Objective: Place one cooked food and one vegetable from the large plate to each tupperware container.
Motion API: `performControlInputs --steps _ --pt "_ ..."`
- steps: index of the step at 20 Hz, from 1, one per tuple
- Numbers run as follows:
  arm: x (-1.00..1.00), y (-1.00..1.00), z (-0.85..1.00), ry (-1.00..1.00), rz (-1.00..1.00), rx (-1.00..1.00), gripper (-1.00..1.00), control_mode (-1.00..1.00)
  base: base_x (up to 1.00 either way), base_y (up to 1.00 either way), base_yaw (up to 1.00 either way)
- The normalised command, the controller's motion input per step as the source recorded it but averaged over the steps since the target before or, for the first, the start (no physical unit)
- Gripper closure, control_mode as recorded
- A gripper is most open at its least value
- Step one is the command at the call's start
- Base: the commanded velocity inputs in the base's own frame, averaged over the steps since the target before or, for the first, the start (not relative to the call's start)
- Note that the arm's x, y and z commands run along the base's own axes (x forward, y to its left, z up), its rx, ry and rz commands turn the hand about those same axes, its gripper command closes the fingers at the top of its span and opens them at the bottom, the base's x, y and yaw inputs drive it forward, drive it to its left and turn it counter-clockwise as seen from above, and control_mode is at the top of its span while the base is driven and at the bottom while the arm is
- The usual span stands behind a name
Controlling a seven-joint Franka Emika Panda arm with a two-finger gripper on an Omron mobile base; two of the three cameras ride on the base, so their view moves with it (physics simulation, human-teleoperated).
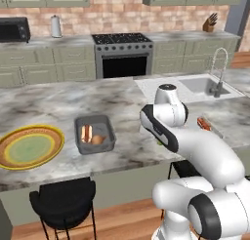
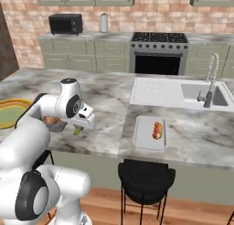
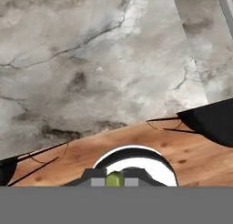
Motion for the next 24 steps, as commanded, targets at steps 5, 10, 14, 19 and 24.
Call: performControlInputs --steps 5,10,14,19,24 --pt "0.0 0.0 0.0 0.0 0.0 0.0 1.0 1.0 0.16 -0.93 0.0" --pt "0.0 0.0 0.0 0.0 0.0 0.0 1.0 1.0 0.23 -0.71 0.02" --pt "0.0 0.0 0.0 0.0 0.0 0.0 1.0 1.0 0.29 -0.5 0.0" --pt "0.0 0.0 0.0 0.0 0.0 0.0 1.0 1.0 0.51 -0.12 0.0" --pt "0.0 0.0 0.0 0.0 0.0 0.0 1.0 1.0 0.43 0.35 -0.03"
